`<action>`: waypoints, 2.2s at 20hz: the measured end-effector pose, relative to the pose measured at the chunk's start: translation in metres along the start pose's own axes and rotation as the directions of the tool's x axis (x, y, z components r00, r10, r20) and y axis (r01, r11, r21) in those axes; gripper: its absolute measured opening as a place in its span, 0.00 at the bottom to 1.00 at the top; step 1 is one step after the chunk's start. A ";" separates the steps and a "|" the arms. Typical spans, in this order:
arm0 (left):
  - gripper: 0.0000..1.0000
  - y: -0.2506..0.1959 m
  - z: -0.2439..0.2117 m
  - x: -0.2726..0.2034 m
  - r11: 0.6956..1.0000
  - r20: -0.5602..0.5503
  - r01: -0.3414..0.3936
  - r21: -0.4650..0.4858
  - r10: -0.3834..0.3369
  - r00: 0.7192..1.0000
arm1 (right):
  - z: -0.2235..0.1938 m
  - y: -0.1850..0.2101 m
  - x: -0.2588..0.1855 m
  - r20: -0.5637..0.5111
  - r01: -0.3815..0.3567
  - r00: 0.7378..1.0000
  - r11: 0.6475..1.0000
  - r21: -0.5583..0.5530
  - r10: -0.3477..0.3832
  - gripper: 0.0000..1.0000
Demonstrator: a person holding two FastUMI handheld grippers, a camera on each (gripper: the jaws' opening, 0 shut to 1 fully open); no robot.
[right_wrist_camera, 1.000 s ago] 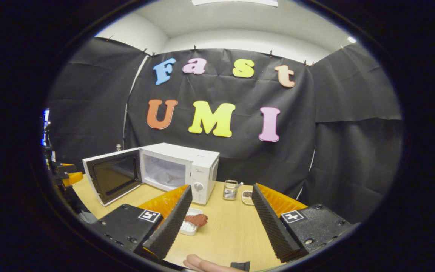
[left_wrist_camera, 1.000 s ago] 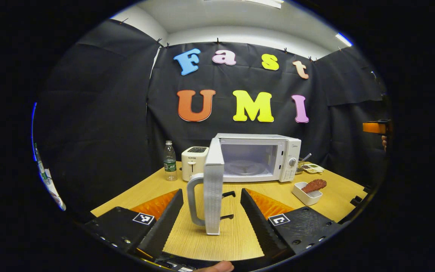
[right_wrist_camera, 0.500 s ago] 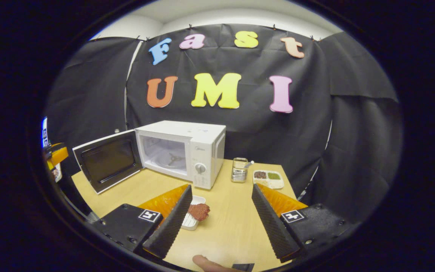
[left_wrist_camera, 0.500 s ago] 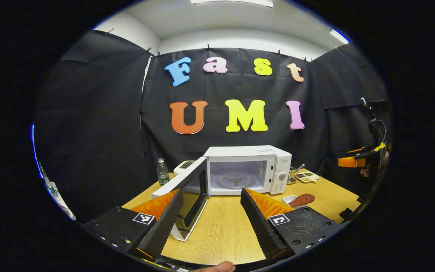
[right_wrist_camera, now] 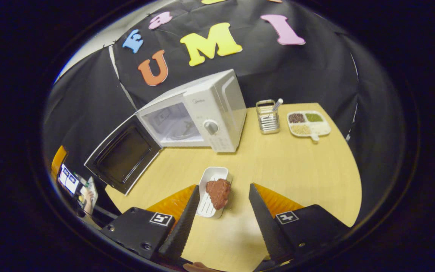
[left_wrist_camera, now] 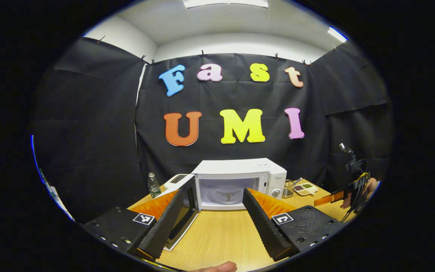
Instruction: Open the microwave oven with the left hand, put the food in, and close the microwave oven.
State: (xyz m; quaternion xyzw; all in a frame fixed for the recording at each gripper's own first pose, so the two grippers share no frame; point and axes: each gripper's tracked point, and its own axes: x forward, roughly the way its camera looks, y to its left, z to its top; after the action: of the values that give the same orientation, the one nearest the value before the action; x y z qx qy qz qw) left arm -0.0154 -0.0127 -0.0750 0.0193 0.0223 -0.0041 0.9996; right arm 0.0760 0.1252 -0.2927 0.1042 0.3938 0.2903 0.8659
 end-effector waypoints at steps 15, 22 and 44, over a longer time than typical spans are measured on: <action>0.97 -0.007 0.028 -0.007 1.000 0.051 -0.021 -0.022 0.022 0.998 | -0.039 0.009 0.060 -0.162 -0.228 0.934 0.882 0.413 0.318 0.07; 0.97 -0.001 0.026 -0.010 1.000 0.059 0.001 -0.022 0.000 0.998 | -0.032 0.018 0.027 -0.125 -0.149 0.976 0.962 0.229 0.181 0.12; 0.97 0.060 -0.039 -0.016 0.999 -0.018 -0.032 -0.022 0.031 0.999 | 0.042 0.207 0.089 0.320 0.211 0.943 0.905 -0.370 -0.088 0.11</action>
State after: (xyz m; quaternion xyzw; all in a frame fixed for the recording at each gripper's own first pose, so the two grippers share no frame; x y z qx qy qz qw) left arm -0.0330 0.0484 -0.1104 0.0085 0.0310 0.0120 0.9994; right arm 0.0664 0.3474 -0.2354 -0.0630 0.1990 0.2776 0.9378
